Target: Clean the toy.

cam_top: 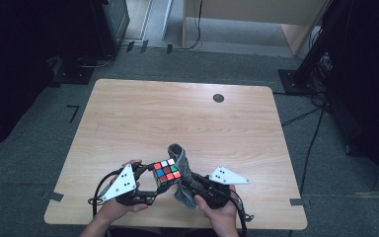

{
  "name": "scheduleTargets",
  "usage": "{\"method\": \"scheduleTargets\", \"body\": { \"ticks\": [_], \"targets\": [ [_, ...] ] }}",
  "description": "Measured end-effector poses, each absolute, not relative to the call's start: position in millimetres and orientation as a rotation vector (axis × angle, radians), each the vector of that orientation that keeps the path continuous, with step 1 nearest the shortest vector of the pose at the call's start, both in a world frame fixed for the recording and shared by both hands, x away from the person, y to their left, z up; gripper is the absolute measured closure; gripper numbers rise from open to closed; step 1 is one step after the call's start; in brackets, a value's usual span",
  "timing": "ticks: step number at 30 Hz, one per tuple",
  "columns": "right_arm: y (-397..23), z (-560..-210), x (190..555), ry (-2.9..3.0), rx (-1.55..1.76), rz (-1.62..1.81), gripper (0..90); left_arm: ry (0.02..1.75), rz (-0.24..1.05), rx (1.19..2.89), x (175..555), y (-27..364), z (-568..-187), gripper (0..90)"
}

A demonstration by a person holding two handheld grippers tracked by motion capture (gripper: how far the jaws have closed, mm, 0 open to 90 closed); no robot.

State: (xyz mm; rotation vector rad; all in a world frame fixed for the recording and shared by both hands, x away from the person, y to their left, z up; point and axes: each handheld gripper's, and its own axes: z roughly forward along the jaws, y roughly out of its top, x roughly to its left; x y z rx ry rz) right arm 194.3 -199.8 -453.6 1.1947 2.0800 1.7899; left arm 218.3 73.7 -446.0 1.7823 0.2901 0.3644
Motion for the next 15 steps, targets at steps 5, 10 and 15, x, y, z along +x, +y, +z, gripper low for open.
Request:
{"method": "scheduleTargets", "body": {
  "ticks": [5,10,15],
  "targets": [
    [-207.7,-440.3,189.7,2.001,1.152,1.845,73.1,0.254,0.370,1.830,215.8,67.8,-448.9,34.0],
    [-205.9,-448.2,191.5,1.999,1.187,1.840,73.9,0.259,0.342,1.817,216.3,68.0,-448.5,34.0],
    [-200.6,-451.3,192.4,2.054,1.202,1.800,73.9,0.273,0.322,1.809,220.3,72.5,-449.0,34.0]
  ]
}}
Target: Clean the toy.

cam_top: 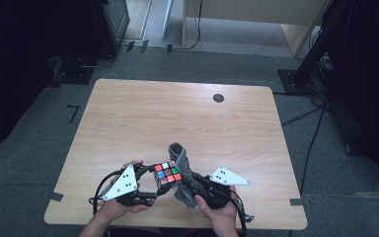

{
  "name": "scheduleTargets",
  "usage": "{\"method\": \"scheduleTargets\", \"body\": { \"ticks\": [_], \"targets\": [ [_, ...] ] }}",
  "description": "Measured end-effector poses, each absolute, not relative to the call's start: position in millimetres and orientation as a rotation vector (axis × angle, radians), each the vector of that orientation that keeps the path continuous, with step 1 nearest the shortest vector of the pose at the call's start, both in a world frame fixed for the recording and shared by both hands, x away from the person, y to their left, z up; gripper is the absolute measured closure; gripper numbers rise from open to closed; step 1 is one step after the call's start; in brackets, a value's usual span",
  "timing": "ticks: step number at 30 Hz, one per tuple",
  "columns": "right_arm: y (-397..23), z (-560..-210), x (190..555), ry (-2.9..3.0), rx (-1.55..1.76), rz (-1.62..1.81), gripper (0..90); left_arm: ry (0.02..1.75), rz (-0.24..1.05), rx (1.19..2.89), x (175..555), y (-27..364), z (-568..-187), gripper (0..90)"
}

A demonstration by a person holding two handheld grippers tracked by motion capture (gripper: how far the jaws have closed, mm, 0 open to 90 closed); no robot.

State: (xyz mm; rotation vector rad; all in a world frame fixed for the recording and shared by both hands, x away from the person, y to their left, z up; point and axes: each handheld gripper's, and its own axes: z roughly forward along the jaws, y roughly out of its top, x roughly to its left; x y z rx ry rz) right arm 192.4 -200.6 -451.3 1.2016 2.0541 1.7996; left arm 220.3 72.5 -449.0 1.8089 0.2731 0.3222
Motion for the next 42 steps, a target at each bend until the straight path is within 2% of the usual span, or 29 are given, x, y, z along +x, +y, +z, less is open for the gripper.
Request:
{"method": "scheduleTargets", "body": {
  "ticks": [5,11,18,21,27,33,37,42],
  "targets": [
    [-205.6,-438.4,187.3,1.986,1.178,1.832,73.9,0.270,0.300,1.819,219.9,70.6,-450.7,34.0],
    [-195.7,-455.2,190.7,2.049,1.223,1.800,74.0,0.284,0.267,1.764,222.2,77.3,-444.5,34.0],
    [-202.6,-438.6,187.1,1.993,1.182,1.836,74.0,0.289,0.242,1.786,223.7,74.8,-450.8,34.0],
    [-201.1,-446.2,189.8,2.012,1.218,1.863,74.0,0.298,0.240,1.749,223.5,77.6,-446.2,34.0],
    [-182.8,-464.5,191.3,2.148,1.177,1.760,73.9,0.433,0.238,1.603,232.6,92.1,-441.9,34.0],
    [-153.3,-465.5,179.8,2.221,1.040,1.742,74.4,0.378,0.228,1.659,222.5,68.8,-449.0,33.9],
    [-139.8,-464.8,170.8,2.239,0.937,1.691,74.7,0.374,0.253,1.678,222.1,68.5,-449.6,33.8],
    [-160.9,-461.6,178.7,2.117,1.065,1.685,74.9,0.423,0.248,1.623,227.9,81.0,-446.0,33.9]
  ]
}}
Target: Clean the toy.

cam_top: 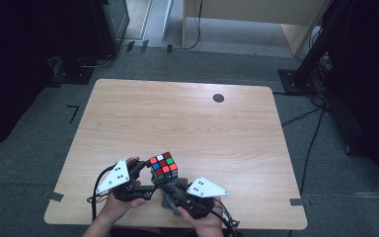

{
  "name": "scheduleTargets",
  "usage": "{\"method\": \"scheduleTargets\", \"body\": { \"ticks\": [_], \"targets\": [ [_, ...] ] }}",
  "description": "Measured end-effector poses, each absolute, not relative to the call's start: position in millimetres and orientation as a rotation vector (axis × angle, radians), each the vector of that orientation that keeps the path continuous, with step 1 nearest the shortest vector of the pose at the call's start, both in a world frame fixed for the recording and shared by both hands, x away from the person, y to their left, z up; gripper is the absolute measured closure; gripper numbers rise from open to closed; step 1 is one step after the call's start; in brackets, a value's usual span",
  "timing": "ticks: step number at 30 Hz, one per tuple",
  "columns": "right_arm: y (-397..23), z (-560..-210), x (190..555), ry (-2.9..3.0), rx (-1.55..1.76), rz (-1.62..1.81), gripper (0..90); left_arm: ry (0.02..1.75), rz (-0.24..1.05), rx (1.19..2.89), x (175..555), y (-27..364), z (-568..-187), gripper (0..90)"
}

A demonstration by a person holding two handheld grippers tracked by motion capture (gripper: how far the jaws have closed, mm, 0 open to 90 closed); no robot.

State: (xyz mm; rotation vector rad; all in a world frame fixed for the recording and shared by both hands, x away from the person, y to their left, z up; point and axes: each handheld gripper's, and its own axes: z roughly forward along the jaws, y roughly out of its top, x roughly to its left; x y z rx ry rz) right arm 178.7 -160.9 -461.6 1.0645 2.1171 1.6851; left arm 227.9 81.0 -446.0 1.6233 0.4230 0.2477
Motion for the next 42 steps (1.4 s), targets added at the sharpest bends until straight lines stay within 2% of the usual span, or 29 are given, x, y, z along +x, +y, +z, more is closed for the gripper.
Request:
{"method": "scheduleTargets", "body": {
  "ticks": [3,10,18,25,33,39,42],
  "targets": [
    [-171.2,-460.9,182.3,2.067,1.127,1.719,74.9,0.425,0.251,1.620,226.8,78.5,-445.8,33.9],
    [-139.1,-464.0,168.0,2.196,0.962,1.704,74.6,0.418,0.261,1.657,225.8,72.8,-449.6,33.9],
    [-170.6,-460.8,181.4,2.047,1.151,1.702,74.5,0.437,0.274,1.633,226.7,77.3,-447.1,33.9],
    [-141.5,-465.5,170.5,2.187,1.004,1.687,74.2,0.414,0.283,1.690,224.0,69.5,-449.3,33.9],
    [-172.8,-461.8,183.5,2.047,1.146,1.703,74.3,0.439,0.267,1.653,225.1,73.4,-445.0,33.9],
    [-146.7,-468.7,174.4,2.168,1.047,1.705,74.1,0.425,0.306,1.715,220.8,64.5,-447.7,33.9],
    [-153.5,-467.2,177.9,2.151,1.070,1.725,74.2,0.438,0.301,1.694,221.4,67.8,-445.1,34.0]
  ]
}}
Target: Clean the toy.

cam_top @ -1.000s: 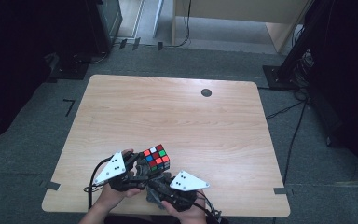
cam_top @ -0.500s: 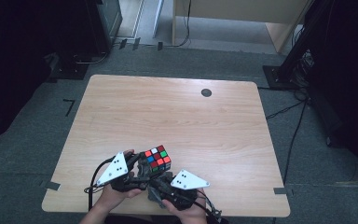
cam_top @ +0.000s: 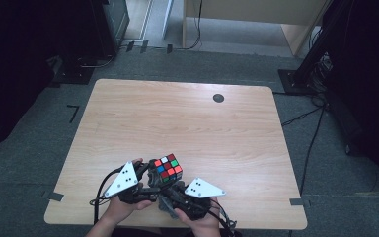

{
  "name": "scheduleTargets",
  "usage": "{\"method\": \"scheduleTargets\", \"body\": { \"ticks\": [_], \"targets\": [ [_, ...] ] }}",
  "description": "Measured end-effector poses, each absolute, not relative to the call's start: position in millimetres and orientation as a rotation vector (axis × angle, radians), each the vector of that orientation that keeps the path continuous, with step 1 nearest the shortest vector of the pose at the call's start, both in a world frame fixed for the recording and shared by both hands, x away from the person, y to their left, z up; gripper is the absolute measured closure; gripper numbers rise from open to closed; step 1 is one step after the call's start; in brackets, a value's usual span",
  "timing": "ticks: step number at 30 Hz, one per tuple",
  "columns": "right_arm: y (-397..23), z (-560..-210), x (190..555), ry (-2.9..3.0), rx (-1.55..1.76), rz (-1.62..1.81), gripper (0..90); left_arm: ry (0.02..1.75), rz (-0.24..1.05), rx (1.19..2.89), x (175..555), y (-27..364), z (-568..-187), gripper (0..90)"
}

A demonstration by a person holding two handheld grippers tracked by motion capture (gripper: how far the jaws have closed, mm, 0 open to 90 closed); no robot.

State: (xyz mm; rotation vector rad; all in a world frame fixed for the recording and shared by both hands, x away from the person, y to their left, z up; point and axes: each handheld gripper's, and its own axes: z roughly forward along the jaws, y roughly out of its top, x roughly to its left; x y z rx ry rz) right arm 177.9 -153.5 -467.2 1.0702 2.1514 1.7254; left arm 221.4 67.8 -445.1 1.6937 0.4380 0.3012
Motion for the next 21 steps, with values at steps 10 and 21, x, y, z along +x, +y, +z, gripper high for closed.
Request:
{"method": "scheduleTargets", "body": {
  "ticks": [10,21],
  "targets": [
    [-152.9,-468.2,177.2,2.150,1.105,1.739,74.3,0.465,0.299,1.706,223.4,65.3,-447.0,33.9],
    [-172.0,-464.9,183.2,2.051,1.178,1.759,74.2,0.498,0.271,1.663,225.8,70.9,-443.7,33.9]
  ]
}}
